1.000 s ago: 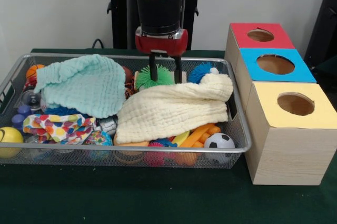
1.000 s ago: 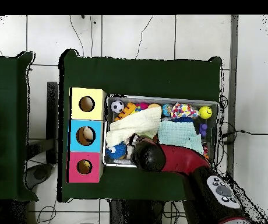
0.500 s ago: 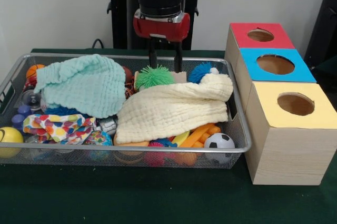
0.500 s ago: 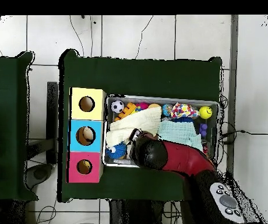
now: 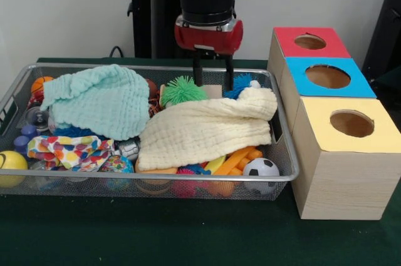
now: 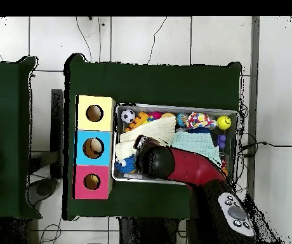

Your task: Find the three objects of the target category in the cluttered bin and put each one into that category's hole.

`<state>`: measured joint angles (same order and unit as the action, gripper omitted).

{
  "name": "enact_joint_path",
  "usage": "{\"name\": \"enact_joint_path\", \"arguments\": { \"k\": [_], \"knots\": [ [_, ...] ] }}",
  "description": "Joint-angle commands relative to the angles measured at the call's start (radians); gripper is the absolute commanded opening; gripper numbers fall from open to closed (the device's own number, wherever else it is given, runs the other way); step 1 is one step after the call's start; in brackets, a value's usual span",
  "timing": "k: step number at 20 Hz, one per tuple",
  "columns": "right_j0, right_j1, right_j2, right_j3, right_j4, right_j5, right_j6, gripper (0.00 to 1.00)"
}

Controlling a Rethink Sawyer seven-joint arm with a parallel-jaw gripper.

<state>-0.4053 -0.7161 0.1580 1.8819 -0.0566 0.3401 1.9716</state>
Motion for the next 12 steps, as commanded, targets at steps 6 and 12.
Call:
{"name": "enact_joint_path", "arguments": {
  "k": [6, 12],
  "knots": [
    [-0.003, 0.137, 0.016, -0.100, 0.038, -0.063, 0.128, 1.00],
    [-0.018, 0.188, 0.024, -0.103, 0.018, -0.132, 0.121, 1.00]
  ]
}}
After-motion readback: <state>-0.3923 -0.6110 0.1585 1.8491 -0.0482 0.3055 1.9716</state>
